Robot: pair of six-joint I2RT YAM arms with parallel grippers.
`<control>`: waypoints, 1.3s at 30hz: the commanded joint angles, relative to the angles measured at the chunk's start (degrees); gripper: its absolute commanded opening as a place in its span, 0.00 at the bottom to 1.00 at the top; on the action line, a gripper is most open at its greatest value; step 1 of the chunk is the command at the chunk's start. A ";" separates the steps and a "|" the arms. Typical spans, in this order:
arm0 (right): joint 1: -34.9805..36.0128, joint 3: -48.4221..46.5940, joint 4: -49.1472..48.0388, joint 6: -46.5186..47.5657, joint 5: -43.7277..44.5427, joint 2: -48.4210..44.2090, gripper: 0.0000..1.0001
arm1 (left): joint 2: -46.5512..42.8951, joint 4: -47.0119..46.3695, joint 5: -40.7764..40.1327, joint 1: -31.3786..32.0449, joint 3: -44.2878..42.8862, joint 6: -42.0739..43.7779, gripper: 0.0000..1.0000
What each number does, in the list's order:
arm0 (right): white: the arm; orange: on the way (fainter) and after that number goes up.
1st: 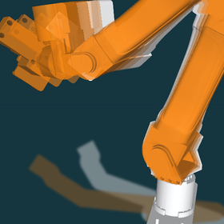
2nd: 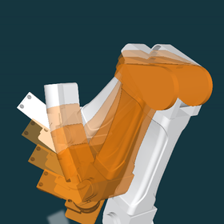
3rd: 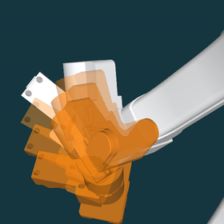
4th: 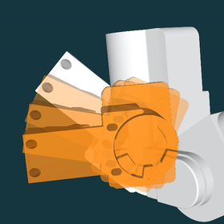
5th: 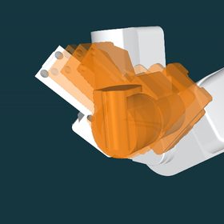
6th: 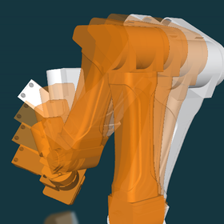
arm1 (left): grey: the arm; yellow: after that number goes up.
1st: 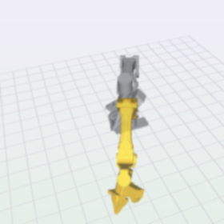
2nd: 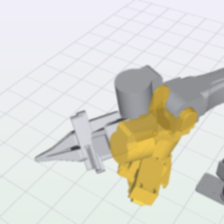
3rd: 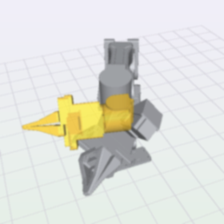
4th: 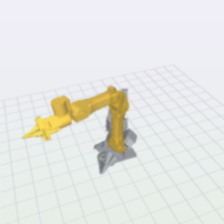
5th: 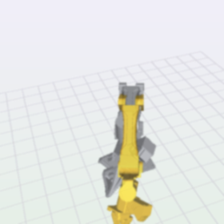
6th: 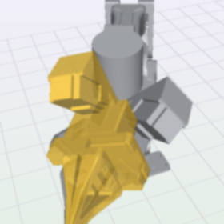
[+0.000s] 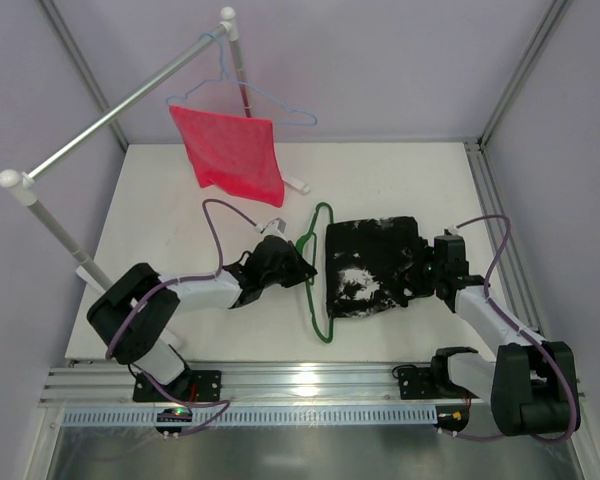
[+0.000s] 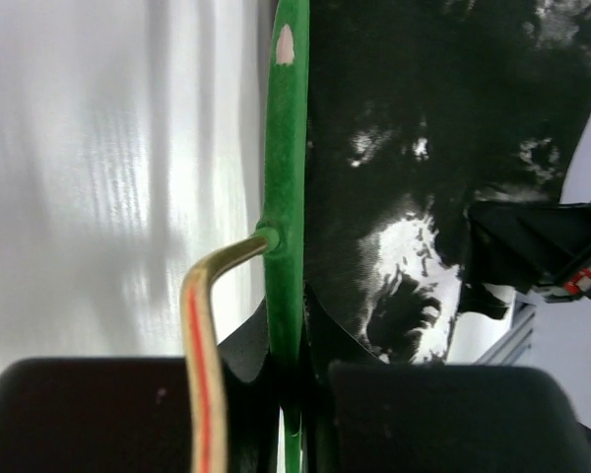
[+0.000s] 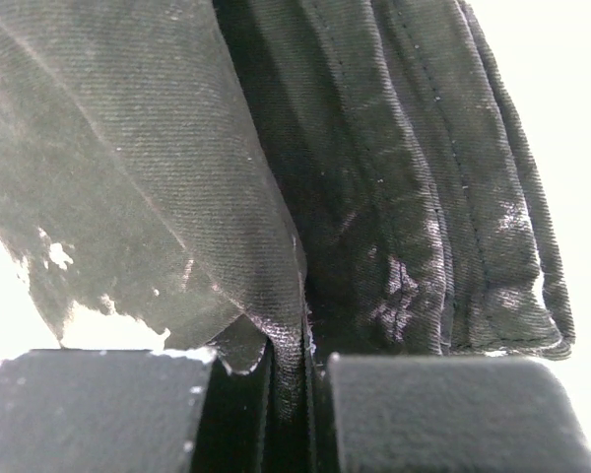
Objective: Place the trousers on the hanger
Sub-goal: Place trousers on hanger
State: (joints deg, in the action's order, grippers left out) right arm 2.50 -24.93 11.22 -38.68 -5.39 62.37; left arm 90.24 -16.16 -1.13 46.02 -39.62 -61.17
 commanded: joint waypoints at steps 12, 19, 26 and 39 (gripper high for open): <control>-0.57 3.66 -5.78 -2.98 -3.22 -0.32 0.04 | 5.37 -13.37 7.37 5.75 4.45 -6.24 0.00; -1.18 -8.28 7.30 2.19 -0.08 -2.78 0.04 | 6.19 2.87 -5.43 5.92 5.51 -9.15 0.00; -12.51 -10.14 10.66 7.03 1.17 0.99 0.04 | 0.21 11.85 -12.23 5.49 7.36 -9.23 0.00; -17.53 -15.75 20.22 11.16 4.07 -0.57 0.40 | 2.05 3.42 -6.52 5.48 4.90 -5.54 0.00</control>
State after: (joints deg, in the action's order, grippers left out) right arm -14.20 -35.59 27.27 -30.87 -7.29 66.26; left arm 90.61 -18.28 -9.15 51.77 -35.31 -70.52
